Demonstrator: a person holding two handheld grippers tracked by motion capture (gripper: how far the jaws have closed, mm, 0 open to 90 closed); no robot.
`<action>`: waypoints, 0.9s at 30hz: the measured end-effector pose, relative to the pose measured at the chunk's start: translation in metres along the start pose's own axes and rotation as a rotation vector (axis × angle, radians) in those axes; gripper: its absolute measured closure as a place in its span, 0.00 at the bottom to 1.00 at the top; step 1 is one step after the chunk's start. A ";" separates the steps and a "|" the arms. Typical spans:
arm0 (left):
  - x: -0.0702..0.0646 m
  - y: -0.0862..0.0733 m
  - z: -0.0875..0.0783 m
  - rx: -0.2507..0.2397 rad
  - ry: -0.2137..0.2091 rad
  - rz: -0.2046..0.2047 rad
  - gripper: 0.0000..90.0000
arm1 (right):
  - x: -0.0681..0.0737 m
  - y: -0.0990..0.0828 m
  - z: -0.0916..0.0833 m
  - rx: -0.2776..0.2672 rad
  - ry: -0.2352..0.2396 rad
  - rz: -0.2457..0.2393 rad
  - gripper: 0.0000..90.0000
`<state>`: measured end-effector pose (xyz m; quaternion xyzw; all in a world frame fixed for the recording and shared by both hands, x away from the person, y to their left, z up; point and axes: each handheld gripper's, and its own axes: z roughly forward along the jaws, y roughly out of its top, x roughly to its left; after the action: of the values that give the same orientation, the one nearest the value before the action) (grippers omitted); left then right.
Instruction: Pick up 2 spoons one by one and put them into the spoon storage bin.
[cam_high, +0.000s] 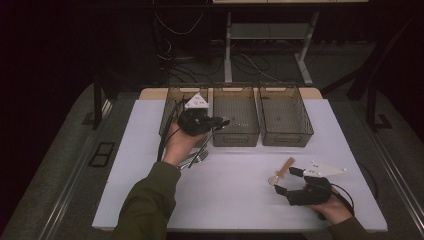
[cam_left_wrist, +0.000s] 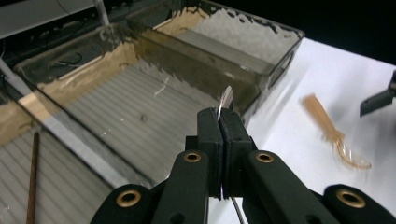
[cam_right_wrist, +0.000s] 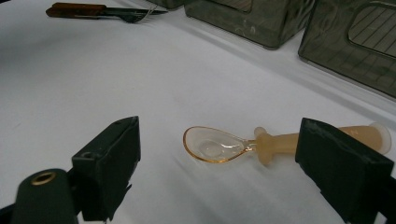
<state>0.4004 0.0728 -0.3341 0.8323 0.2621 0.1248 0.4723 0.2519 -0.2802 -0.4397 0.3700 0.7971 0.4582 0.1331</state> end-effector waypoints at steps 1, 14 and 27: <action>0.001 0.004 0.002 0.003 0.003 0.009 0.98 | 0.000 0.000 0.000 -0.001 0.000 0.001 0.16; 0.016 0.034 0.036 0.016 0.025 0.029 0.98 | -0.001 0.001 -0.002 -0.009 -0.003 0.011 0.16; 0.039 0.066 0.073 0.038 0.114 0.076 0.98 | -0.003 0.002 -0.004 -0.027 0.003 0.012 0.16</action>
<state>0.4872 0.0142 -0.3177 0.8419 0.2589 0.1851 0.4357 0.2521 -0.2845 -0.4363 0.3722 0.7888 0.4703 0.1343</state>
